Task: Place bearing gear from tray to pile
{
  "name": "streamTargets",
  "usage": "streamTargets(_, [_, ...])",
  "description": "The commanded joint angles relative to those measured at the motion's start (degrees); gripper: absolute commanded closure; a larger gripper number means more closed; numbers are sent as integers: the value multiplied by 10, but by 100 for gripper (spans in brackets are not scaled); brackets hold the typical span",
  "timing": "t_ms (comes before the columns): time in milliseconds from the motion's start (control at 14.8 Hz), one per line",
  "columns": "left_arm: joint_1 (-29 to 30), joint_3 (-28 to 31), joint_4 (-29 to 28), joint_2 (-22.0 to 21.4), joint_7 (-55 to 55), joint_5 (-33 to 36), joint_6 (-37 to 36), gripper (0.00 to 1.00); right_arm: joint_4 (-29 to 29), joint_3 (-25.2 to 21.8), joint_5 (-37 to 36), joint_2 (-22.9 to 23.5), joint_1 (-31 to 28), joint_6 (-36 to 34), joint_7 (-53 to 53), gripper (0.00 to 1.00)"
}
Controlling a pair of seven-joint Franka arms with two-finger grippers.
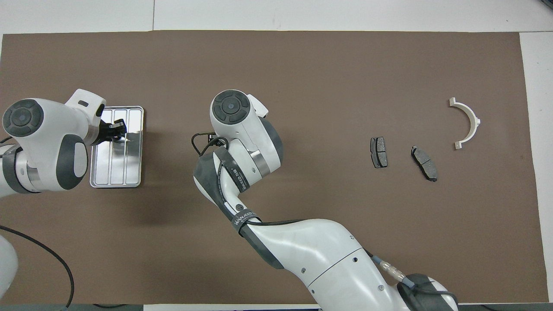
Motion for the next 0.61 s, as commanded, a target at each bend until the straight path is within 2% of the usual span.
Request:
streamTargets(0, [2, -1, -14, -2, 12, -8, 19, 87, -12, 19, 11, -5, -9, 9, 10, 40])
streamTargets(68, [1, -1, -14, -2, 11, -7, 17, 93, -12, 19, 11, -5, -9, 9, 10, 57])
streamTargets(203, [0, -1, -8, -2, 8, -7, 7, 96, -11, 19, 11, -5, -9, 9, 15, 70])
streamTargets(407, [-4, -3, 19, -8, 4, -7, -48, 96, -9, 19, 12, -4, -10, 9, 18, 100])
streamTargets(542, [-4, -4, 48, -12, 3, -8, -102, 96, -9, 19, 12, -4, -10, 9, 18, 100])
